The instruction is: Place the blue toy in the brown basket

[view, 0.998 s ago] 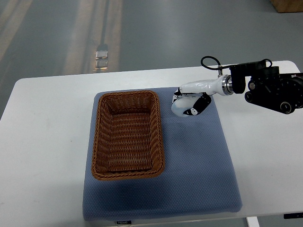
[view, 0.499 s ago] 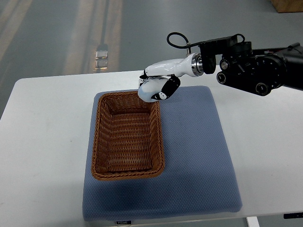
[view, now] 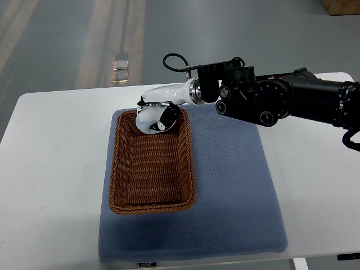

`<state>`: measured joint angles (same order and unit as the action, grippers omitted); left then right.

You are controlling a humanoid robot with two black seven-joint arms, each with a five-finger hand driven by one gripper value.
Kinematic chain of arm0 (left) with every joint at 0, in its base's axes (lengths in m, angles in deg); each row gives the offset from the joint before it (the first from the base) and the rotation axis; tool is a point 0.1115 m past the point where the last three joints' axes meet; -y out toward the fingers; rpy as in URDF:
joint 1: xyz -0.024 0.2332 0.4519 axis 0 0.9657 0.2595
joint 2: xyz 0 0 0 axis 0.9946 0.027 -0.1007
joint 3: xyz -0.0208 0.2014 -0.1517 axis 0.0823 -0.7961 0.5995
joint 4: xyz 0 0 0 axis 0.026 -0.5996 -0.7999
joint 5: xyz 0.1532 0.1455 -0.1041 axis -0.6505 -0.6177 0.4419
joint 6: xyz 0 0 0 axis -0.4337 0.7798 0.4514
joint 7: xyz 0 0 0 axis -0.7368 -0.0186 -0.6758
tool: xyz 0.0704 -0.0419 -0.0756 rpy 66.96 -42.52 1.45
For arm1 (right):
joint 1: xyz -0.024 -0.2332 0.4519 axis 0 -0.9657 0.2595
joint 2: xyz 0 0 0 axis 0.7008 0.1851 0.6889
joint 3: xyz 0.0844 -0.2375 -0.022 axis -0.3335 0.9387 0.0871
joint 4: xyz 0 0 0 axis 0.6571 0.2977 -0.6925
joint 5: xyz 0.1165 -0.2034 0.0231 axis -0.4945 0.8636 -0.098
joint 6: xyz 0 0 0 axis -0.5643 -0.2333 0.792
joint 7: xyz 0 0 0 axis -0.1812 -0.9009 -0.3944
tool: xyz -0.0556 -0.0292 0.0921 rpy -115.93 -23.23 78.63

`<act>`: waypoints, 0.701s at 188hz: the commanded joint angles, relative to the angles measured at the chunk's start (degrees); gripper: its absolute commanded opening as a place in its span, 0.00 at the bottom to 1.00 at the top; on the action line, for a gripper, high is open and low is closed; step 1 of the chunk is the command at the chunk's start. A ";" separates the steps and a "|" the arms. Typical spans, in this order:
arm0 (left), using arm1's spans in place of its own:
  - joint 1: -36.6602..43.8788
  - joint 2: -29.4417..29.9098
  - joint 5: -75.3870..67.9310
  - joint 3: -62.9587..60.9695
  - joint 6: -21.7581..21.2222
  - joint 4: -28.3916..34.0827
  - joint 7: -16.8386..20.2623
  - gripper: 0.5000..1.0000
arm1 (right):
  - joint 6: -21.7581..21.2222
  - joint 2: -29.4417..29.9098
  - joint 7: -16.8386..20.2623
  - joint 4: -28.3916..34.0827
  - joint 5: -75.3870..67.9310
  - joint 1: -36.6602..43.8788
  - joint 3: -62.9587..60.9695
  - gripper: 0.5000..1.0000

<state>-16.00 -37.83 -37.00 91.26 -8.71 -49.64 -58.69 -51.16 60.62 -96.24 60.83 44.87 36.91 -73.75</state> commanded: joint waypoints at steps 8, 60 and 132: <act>0.00 0.00 0.00 -0.02 0.00 -0.08 -0.02 1.00 | 0.00 1.24 0.41 -0.74 -0.68 -0.24 0.11 0.11; 0.00 0.00 0.00 -0.02 0.00 -0.08 -0.02 1.00 | -0.35 1.50 0.15 -0.65 -0.86 -1.65 0.11 0.72; 0.00 0.00 0.00 0.07 0.00 0.01 0.07 1.00 | -0.53 1.50 0.06 -0.82 -0.95 -2.79 -0.41 0.82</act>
<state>-16.00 -37.83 -37.00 91.30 -8.71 -49.71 -58.68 -52.03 62.12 -96.18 60.17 43.94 34.49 -73.64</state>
